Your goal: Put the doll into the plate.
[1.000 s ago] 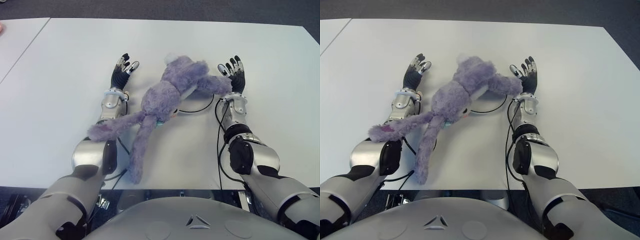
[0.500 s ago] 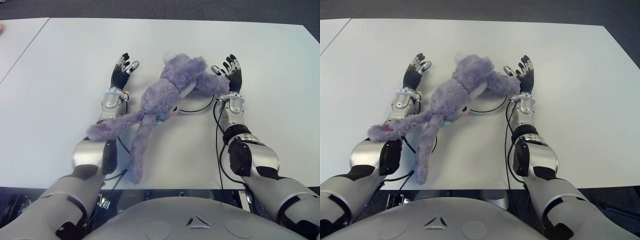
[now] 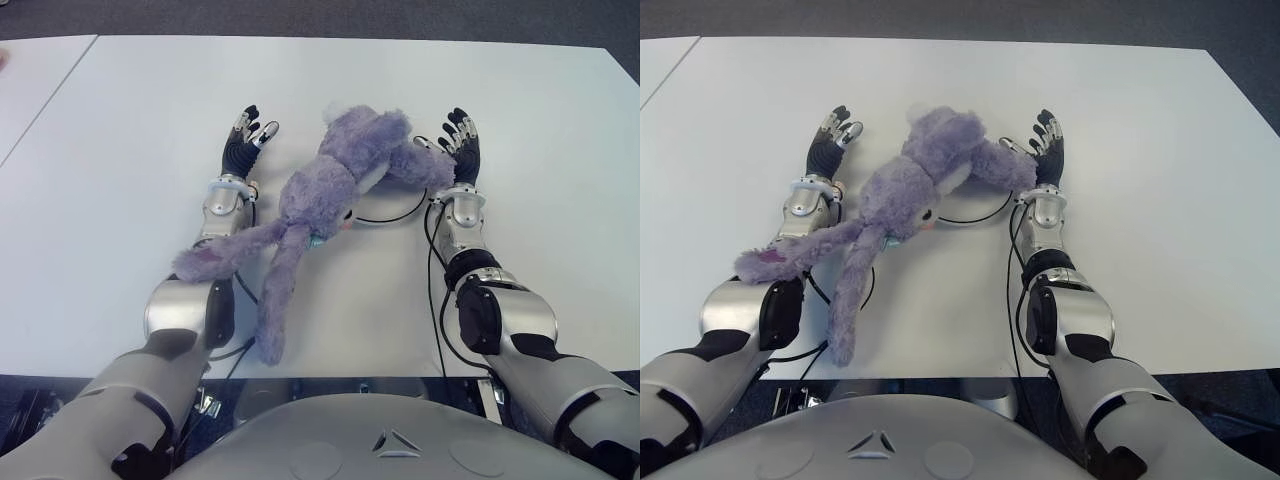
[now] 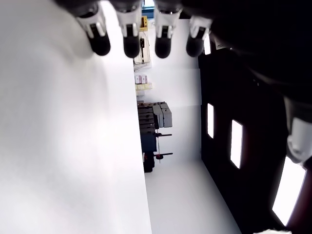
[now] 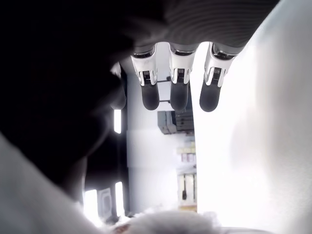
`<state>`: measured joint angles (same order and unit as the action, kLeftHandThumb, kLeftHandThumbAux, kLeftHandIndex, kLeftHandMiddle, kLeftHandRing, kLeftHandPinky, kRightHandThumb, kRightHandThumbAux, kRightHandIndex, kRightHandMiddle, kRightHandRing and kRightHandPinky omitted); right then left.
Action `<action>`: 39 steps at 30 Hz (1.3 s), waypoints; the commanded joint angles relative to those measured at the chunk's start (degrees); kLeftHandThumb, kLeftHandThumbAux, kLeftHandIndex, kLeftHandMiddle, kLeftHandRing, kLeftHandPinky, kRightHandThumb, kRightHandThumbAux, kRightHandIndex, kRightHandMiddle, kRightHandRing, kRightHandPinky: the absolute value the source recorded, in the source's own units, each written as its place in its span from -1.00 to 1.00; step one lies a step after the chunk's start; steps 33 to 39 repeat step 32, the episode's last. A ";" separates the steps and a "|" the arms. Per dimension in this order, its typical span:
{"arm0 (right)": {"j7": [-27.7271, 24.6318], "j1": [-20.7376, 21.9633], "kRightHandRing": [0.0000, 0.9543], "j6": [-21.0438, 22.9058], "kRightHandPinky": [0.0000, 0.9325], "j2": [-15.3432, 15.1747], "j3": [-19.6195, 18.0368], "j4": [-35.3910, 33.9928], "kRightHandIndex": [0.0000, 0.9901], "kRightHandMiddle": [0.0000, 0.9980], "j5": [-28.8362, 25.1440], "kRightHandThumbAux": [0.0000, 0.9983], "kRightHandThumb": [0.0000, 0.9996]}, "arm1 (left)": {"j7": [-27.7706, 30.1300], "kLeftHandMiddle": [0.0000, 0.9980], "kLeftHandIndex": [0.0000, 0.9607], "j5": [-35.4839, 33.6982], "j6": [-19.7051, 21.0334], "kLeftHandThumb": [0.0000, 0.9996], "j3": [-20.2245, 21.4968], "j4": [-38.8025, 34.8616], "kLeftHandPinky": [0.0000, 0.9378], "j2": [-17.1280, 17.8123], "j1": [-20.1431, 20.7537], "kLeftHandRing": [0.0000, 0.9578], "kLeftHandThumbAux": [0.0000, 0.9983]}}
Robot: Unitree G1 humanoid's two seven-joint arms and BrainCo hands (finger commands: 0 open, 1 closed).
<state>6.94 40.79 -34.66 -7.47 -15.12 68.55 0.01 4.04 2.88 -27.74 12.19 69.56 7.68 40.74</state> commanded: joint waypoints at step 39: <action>12.23 -15.92 -0.69 5.44 -0.64 3.16 12.58 8.59 -0.63 -0.66 11.93 0.86 -1.00 | 0.51 -0.88 -0.97 0.87 7.31 -1.00 -0.98 8.07 -1.00 -4.71 -12.23 -0.95 0.03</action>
